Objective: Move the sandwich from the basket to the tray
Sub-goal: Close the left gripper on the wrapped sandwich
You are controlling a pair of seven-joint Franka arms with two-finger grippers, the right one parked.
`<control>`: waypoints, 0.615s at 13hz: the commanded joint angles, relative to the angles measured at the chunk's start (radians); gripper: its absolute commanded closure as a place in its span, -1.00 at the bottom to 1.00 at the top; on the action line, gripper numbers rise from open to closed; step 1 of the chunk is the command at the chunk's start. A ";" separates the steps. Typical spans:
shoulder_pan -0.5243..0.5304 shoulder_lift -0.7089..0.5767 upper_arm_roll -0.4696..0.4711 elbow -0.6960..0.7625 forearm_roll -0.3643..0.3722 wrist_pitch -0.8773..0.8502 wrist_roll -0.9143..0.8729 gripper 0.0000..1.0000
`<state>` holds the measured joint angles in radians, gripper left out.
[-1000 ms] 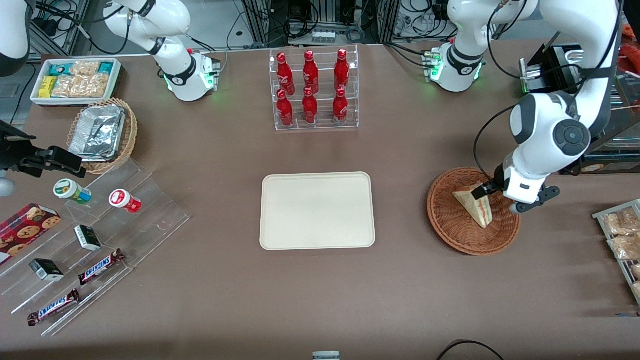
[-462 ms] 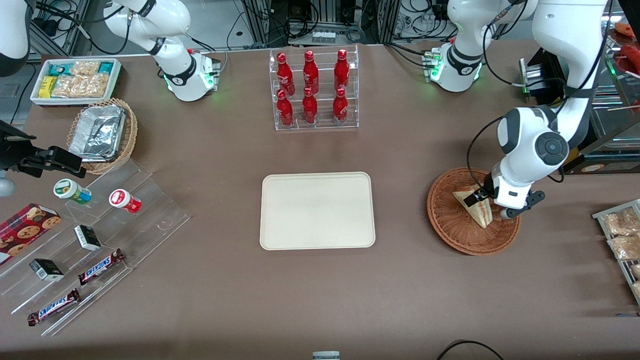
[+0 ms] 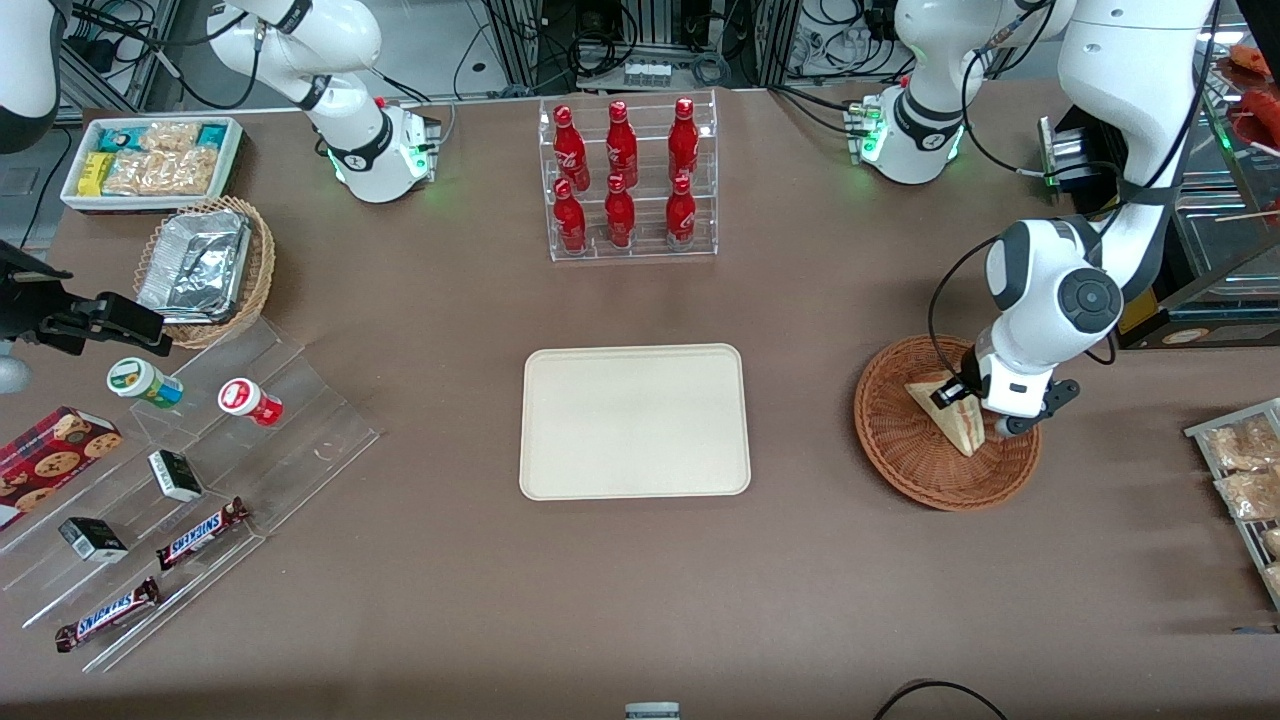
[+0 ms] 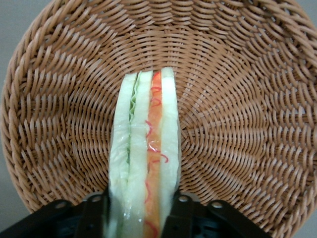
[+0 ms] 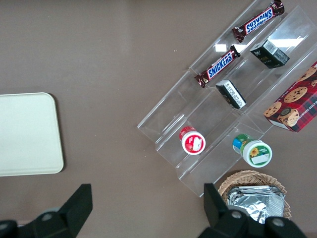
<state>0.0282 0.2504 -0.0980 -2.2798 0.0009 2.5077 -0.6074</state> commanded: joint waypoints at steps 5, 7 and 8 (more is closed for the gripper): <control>-0.088 -0.062 -0.014 0.121 0.054 -0.209 0.020 1.00; -0.170 -0.057 -0.014 0.180 0.057 -0.266 0.038 1.00; -0.206 -0.051 -0.014 0.195 0.062 -0.268 0.040 1.00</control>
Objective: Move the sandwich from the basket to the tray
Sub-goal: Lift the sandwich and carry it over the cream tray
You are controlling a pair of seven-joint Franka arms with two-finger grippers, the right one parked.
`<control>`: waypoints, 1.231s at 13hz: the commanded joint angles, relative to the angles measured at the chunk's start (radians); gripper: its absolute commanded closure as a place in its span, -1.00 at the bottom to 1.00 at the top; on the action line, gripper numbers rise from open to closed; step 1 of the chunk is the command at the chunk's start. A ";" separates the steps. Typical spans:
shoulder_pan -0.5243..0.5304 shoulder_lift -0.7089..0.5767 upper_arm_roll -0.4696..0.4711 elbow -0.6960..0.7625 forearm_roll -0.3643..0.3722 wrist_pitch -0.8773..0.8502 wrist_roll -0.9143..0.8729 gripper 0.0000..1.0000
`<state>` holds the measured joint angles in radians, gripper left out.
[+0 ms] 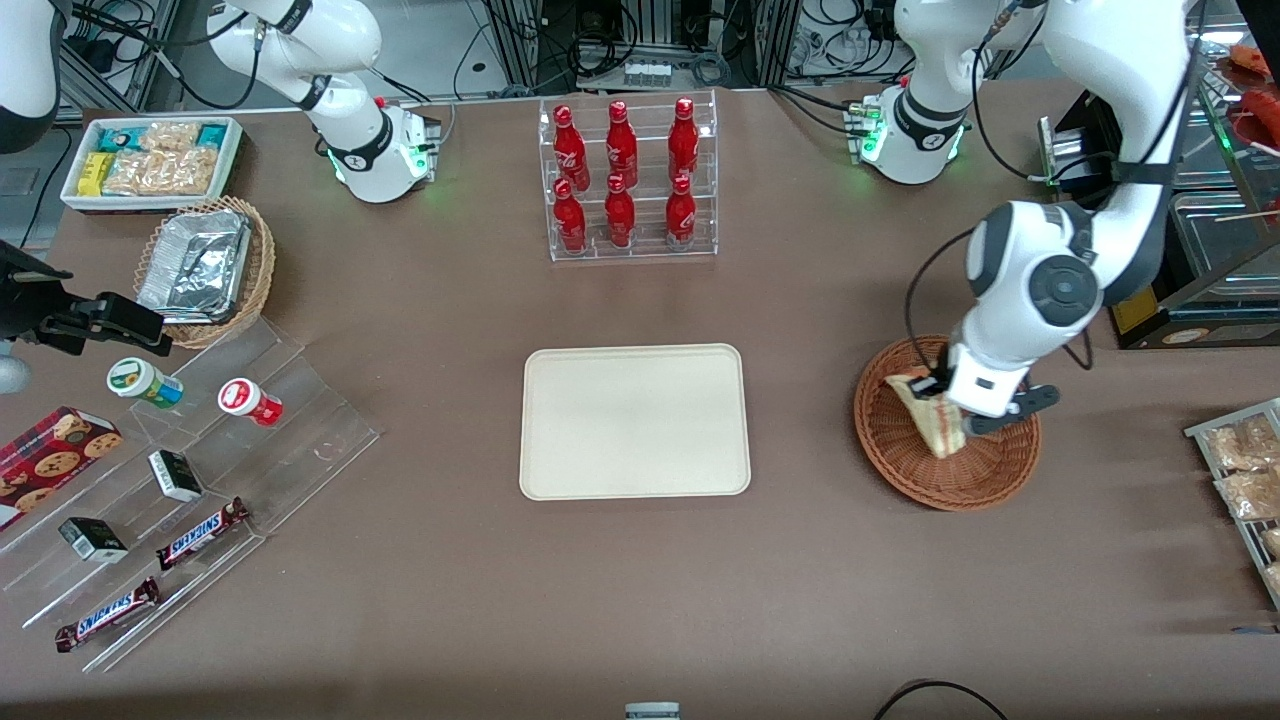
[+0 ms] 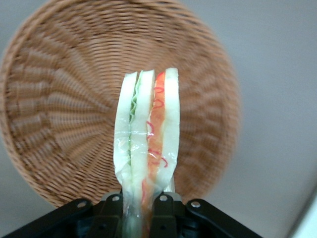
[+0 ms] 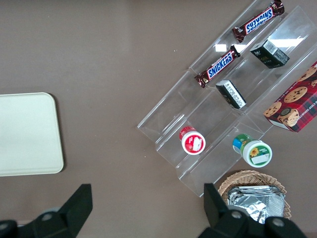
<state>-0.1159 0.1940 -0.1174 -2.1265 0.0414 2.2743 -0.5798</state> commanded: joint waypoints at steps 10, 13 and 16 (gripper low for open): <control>-0.366 0.290 0.004 0.380 0.021 -0.096 -0.061 1.00; -0.425 0.401 0.004 0.529 0.012 -0.150 -0.112 1.00; -0.445 0.461 0.004 0.592 0.011 -0.151 -0.123 1.00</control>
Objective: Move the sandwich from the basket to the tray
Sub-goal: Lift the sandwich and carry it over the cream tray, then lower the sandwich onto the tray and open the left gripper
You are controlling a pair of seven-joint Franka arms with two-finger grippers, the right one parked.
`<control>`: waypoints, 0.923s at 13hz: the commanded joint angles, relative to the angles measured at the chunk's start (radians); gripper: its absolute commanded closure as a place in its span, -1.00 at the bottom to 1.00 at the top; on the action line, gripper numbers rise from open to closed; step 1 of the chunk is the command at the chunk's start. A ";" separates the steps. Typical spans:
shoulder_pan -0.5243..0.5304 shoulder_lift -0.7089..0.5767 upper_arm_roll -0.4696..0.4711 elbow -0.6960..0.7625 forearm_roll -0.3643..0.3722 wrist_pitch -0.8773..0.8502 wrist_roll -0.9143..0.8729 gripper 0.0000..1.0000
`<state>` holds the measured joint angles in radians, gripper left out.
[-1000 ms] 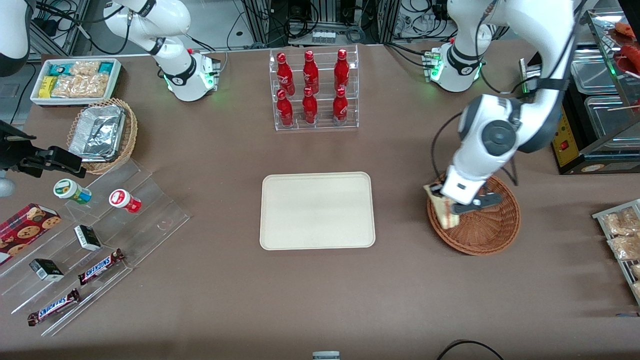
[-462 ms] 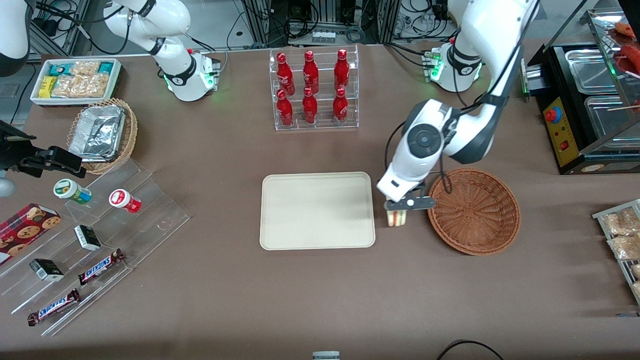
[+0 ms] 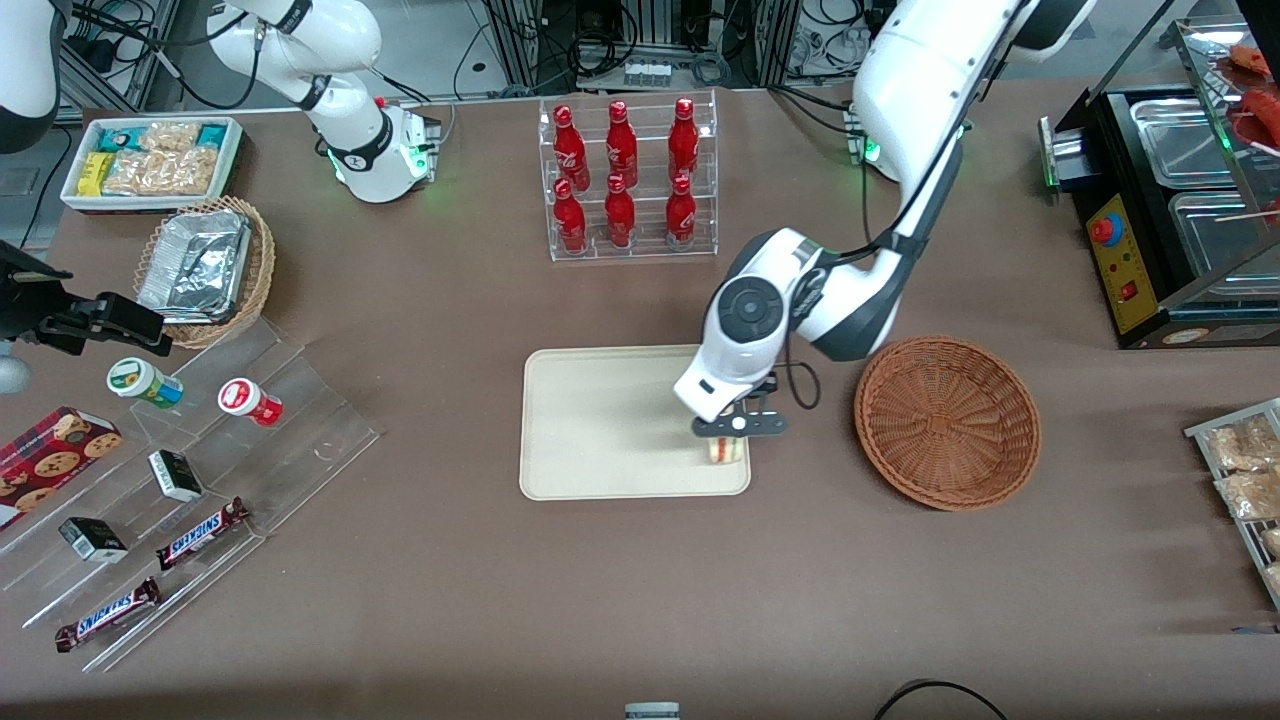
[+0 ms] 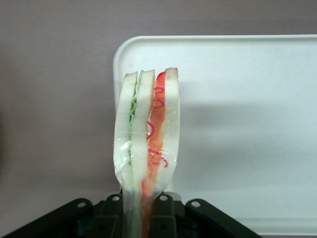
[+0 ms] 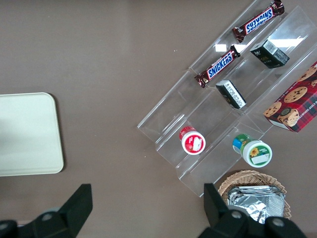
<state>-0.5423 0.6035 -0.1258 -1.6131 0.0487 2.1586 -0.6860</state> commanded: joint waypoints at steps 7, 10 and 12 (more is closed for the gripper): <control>-0.064 0.143 0.008 0.159 0.000 -0.028 -0.010 1.00; -0.084 0.177 0.006 0.189 0.000 -0.026 -0.018 1.00; -0.085 0.183 0.006 0.194 0.000 -0.022 -0.017 1.00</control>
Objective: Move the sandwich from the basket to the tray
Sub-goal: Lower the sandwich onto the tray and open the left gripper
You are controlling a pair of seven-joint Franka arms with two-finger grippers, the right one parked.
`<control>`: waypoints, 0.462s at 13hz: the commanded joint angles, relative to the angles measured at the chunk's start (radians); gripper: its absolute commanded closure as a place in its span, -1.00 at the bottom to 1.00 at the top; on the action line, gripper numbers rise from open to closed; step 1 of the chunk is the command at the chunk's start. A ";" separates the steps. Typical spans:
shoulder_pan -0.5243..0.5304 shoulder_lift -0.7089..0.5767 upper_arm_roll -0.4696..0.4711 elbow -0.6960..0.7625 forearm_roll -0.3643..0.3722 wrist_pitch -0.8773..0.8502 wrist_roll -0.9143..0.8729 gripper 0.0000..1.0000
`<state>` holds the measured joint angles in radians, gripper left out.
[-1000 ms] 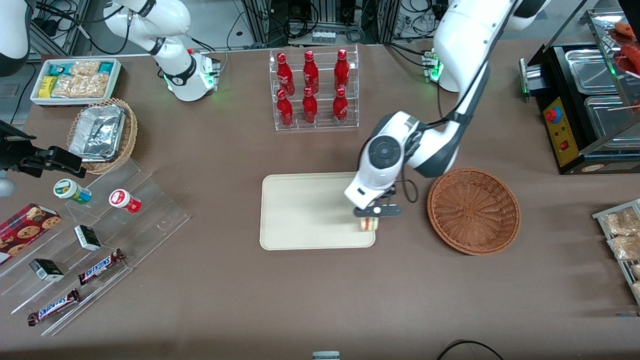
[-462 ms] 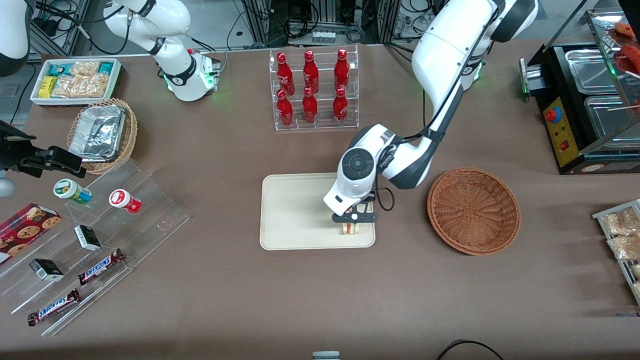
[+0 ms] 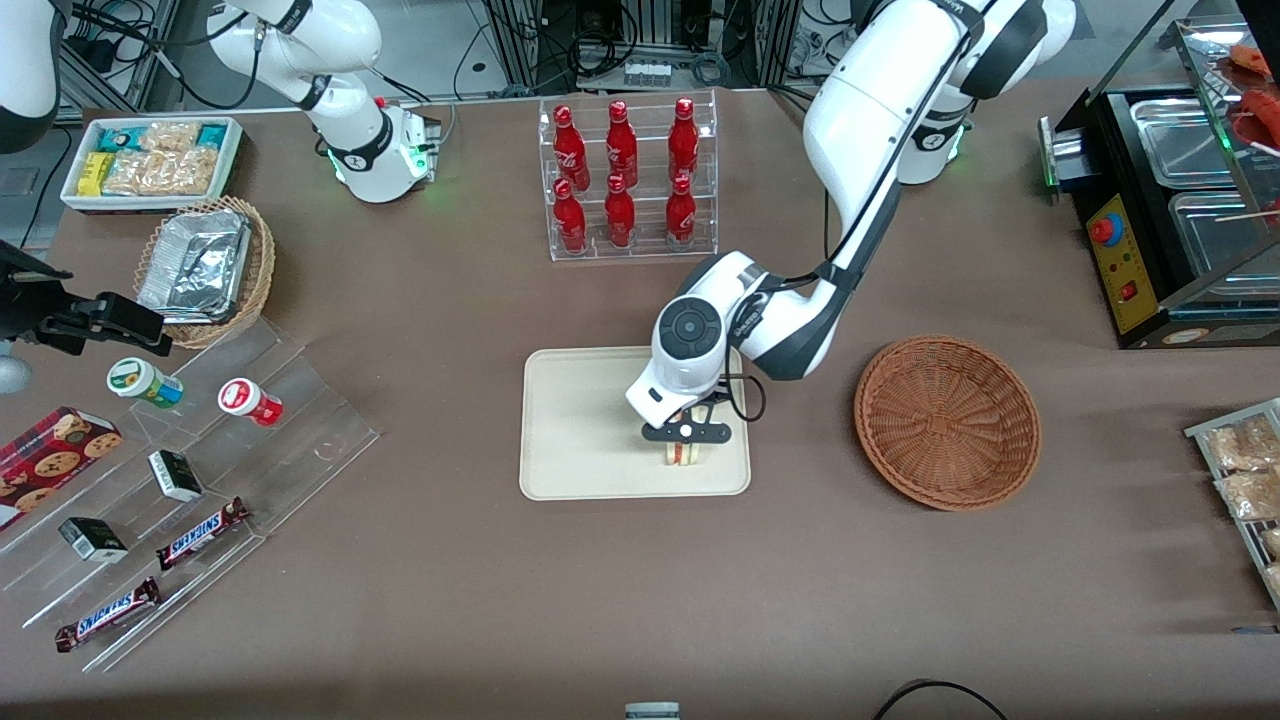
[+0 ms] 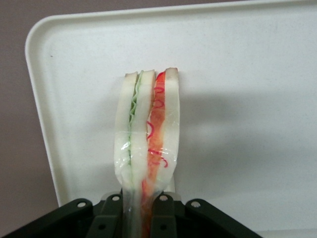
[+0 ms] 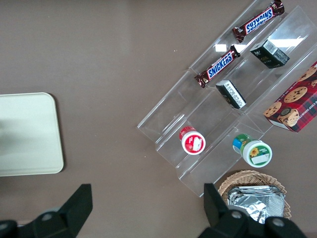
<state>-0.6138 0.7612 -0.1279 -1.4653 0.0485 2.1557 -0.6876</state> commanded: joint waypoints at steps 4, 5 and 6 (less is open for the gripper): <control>-0.014 0.027 0.010 0.051 0.001 -0.019 -0.029 -1.00; -0.014 0.024 0.010 0.052 0.002 -0.020 -0.049 -1.00; -0.015 0.021 0.011 0.053 0.011 -0.027 -0.050 -1.00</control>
<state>-0.6151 0.7702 -0.1271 -1.4493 0.0485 2.1557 -0.7070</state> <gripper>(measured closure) 0.432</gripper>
